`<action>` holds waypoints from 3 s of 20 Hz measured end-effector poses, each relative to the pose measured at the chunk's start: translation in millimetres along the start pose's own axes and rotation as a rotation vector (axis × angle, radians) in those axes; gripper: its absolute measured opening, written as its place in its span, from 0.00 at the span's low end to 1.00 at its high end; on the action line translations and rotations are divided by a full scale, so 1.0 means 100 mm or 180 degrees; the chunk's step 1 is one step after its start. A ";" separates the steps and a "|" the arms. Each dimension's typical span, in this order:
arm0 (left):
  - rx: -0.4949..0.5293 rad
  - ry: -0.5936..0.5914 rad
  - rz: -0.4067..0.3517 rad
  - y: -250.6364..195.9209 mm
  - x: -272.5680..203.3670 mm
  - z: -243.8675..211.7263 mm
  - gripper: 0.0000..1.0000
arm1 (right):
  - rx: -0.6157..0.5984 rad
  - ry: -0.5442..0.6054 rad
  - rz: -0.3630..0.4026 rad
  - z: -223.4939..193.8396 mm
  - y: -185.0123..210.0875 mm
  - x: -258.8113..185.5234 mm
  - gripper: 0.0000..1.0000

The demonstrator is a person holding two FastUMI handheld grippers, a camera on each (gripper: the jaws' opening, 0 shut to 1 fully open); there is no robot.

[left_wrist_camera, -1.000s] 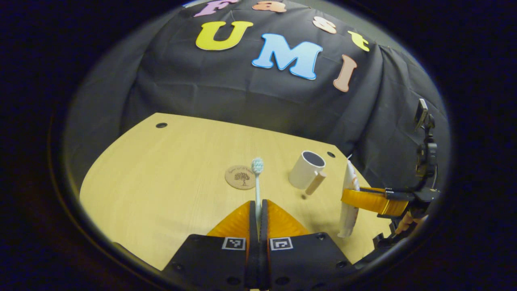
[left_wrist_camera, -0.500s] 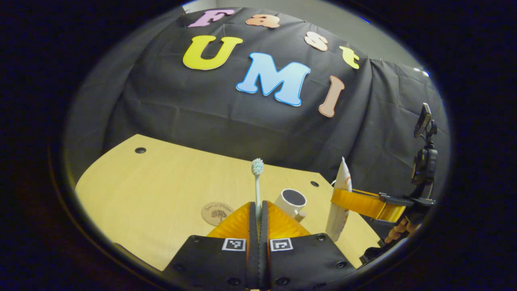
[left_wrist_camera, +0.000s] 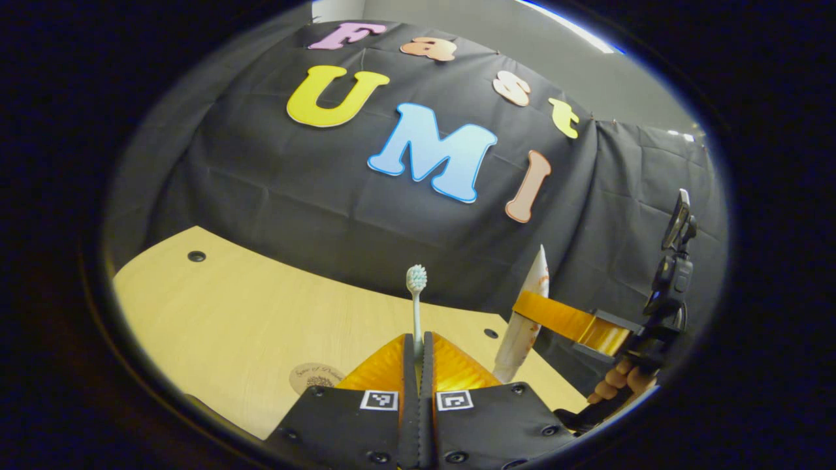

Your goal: Put the toothbrush and toothpaste on the desktop into the cup, then pick up the cup and place it on the coaster on the desktop.

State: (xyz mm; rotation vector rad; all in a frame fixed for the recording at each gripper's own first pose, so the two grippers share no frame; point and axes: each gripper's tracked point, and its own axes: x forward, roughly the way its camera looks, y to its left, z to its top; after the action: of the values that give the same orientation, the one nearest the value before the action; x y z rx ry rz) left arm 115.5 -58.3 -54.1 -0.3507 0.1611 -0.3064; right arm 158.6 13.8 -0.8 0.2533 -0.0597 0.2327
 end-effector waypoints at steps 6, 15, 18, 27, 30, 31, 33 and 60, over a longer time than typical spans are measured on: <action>0.0027 -0.0075 -0.0091 -0.09 0.20 0.07 0.07 | -0.0106 -0.0155 -0.0124 -0.11 -0.23 0.43 0.24; 0.0052 -0.0093 -0.0170 -0.07 0.44 0.08 0.07 | -0.0278 0.0405 -0.0228 -0.82 -0.47 0.70 0.21; 0.0070 -0.0080 -0.0201 -0.08 0.53 0.05 0.07 | -0.0347 0.0614 -0.0258 -1.00 -0.51 0.67 0.23; 0.0018 0.0009 -0.0357 -0.21 0.82 -0.08 0.07 | -0.0461 0.0934 -0.0253 -1.24 -0.56 0.57 0.31; 0.0040 0.0009 -0.0384 -0.22 0.88 -0.08 0.07 | -0.0543 0.0941 -0.0240 -1.25 -0.56 0.55 0.37; 0.0040 -0.0004 -0.0389 -0.22 0.90 -0.07 0.07 | -0.0550 0.0916 -0.0250 -1.20 -0.56 0.54 0.40; 0.0019 -0.0040 -0.0406 -0.21 0.93 -0.03 0.07 | -0.0492 0.0859 -0.0222 -1.12 -0.52 0.47 0.48; -0.0065 -0.0346 -0.0455 -0.42 1.48 -0.38 0.07 | 0.0175 0.0633 -0.0454 -0.57 -0.72 -0.37 0.83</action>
State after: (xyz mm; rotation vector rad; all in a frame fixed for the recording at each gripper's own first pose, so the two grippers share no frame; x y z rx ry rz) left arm 235.5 -155.2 -88.8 -0.3991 0.0323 -0.4263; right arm 141.5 -47.1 -76.5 0.2869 0.1615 0.1169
